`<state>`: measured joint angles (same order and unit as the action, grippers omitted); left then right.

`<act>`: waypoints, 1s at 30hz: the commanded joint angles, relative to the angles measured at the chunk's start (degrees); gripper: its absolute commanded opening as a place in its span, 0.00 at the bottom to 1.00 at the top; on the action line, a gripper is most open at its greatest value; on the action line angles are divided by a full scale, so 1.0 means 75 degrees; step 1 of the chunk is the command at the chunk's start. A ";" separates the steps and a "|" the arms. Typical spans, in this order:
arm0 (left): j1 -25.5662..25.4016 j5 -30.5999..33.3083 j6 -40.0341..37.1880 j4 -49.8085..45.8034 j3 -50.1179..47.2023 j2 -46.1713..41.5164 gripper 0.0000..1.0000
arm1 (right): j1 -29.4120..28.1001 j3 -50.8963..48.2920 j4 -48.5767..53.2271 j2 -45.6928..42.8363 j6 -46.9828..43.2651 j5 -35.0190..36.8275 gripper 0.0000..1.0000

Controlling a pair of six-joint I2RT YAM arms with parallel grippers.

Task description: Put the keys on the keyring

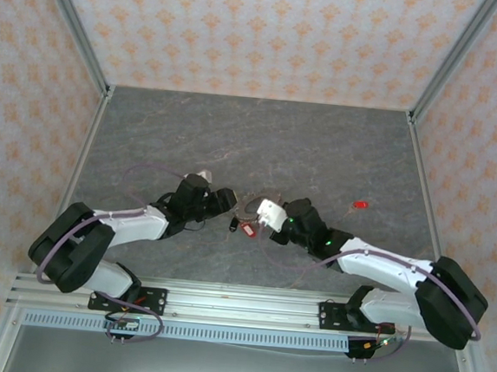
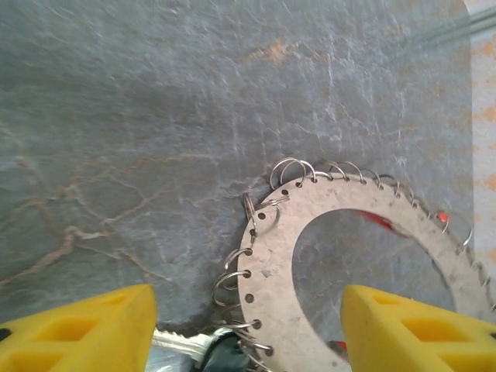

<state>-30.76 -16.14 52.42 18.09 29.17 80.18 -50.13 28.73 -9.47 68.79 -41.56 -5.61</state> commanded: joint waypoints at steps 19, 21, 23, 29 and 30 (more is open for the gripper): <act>-0.0280 0.0570 -0.3819 0.0751 0.0326 -0.2663 0.88 | 0.2411 0.0471 -0.0244 -0.0339 0.1590 -0.5788 0.00; -0.0358 -0.0128 -0.4579 0.0710 0.0540 -0.2505 0.81 | 0.2612 0.0757 0.0061 -0.0222 0.1448 -0.6155 0.00; -0.0363 -0.0759 -0.5368 0.0587 0.0645 -0.2416 0.70 | 0.2811 0.1078 0.0453 -0.0170 0.1285 -0.6606 0.00; -0.0363 -0.0899 -0.5970 0.0787 0.0574 -0.2065 0.58 | 0.2961 0.1650 0.1571 0.0138 0.0174 -0.6589 0.00; -0.0364 -0.1137 -0.6141 0.0767 0.0664 -0.1984 0.52 | 0.2969 0.1789 0.1789 0.0155 0.0033 -0.6611 0.00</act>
<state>-33.30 -20.40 12.58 21.69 32.23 63.99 -28.01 39.29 -0.91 69.76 -35.83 -51.37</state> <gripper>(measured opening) 0.551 0.040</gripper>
